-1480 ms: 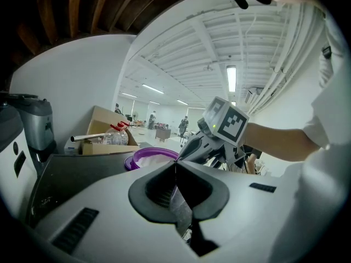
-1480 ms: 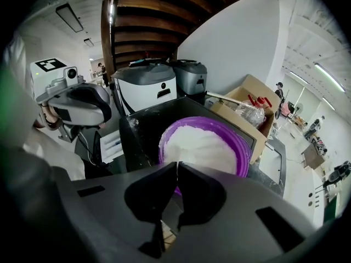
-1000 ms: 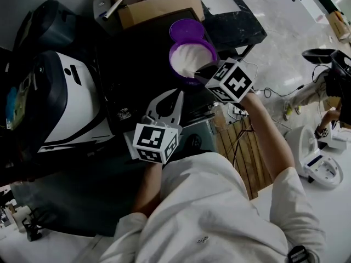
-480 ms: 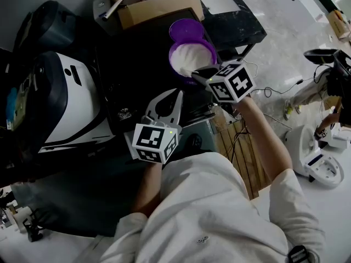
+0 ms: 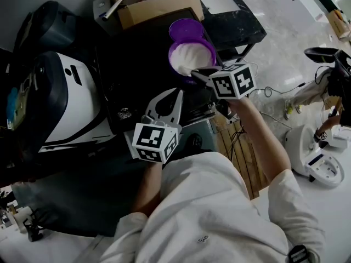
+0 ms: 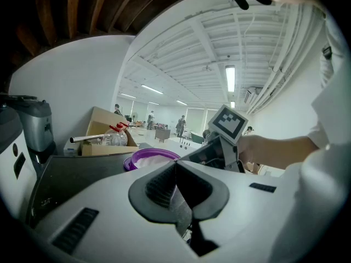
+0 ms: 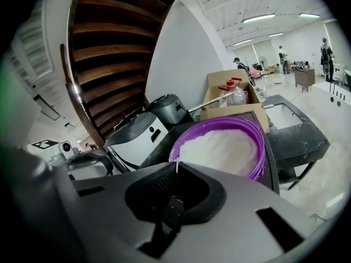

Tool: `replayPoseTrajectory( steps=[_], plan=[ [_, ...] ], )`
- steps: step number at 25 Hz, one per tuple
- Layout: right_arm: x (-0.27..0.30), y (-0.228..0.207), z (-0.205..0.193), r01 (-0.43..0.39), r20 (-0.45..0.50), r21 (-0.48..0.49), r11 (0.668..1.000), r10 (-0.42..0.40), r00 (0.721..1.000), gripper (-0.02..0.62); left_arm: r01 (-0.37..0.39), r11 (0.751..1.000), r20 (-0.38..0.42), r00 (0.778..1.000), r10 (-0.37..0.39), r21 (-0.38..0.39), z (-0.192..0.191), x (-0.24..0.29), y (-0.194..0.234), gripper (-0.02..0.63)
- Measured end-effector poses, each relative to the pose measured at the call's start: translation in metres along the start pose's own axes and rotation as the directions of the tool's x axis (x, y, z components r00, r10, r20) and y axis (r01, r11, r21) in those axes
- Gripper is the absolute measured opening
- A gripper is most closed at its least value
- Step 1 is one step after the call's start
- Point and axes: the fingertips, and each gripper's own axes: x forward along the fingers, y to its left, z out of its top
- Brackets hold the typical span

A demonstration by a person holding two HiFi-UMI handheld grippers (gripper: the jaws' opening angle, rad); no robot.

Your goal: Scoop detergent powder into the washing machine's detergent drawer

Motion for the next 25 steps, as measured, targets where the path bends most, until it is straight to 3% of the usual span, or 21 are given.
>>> replayPoseTrajectory(
  steps=[10, 19, 25],
  plan=[
    [-0.006, -0.011, 0.006, 0.011, 0.106, 0.158, 0.987, -0.028, 0.994, 0.011, 0.001, 1.000, -0.002, 1.000, -0.001, 0.003, -0.001, -0.002, -0.003, 0.018],
    [-0.020, -0.020, 0.012, -0.042, 0.209, 0.308, 0.950, -0.024, 0.978, 0.012, 0.001, 1.000, -0.004, 1.000, -0.001, 0.012, 0.000, -0.003, -0.005, 0.018],
    [-0.031, -0.025, 0.018, -0.105, 0.308, 0.416, 0.903, -0.031, 0.951, 0.012, -0.006, 1.000, -0.004, 1.000, 0.006, 0.014, -0.003, -0.008, -0.007, 0.018]
  ],
)
